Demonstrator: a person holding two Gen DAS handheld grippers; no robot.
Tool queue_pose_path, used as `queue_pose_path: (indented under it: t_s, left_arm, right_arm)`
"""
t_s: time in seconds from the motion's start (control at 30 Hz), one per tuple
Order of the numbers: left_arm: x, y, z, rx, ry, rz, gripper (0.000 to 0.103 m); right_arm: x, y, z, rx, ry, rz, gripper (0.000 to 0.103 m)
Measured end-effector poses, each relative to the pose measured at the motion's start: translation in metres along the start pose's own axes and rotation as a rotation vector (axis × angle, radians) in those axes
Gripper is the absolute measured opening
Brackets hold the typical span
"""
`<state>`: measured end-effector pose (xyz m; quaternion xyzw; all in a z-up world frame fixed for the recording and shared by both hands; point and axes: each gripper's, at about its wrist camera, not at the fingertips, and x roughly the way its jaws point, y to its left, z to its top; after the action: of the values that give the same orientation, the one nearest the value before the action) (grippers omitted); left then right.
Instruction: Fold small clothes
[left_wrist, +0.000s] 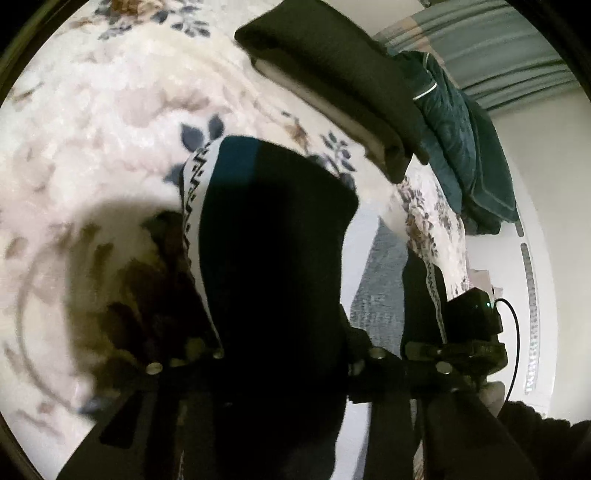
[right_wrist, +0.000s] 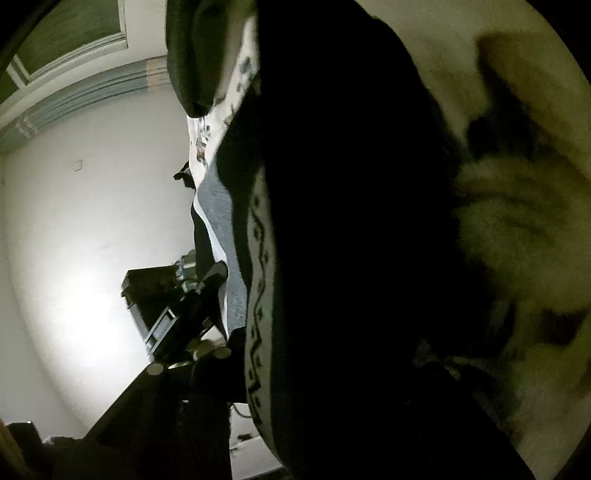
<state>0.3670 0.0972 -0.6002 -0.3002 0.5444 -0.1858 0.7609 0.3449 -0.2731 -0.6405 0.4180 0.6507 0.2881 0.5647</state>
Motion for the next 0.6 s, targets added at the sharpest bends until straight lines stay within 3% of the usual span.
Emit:
queue_pose_path:
  t_s: [0.17, 0.3, 0.47, 0.6]
  left_arm:
    - [-0.016, -0.016, 0.009, -0.003, -0.009, 0.014, 0.024]
    - [-0.03, -0.032, 0.034, 0.011, -0.019, 0.005, 0.022]
    - [-0.036, -0.063, 0.095, 0.05, -0.041, 0.003, 0.022]
    - [-0.036, -0.085, 0.16, 0.089, -0.079, -0.012, 0.021]
  right_arm:
    - [-0.01, 0.026, -0.011, -0.011, -0.041, -0.005, 0.027]
    - [-0.022, 0.056, -0.006, -0.032, -0.07, -0.018, 0.027]
    - [-0.047, 0.105, 0.023, -0.061, -0.114, -0.028, 0.027]
    - [-0.061, 0.153, 0.071, -0.103, -0.167, -0.034, 0.027]
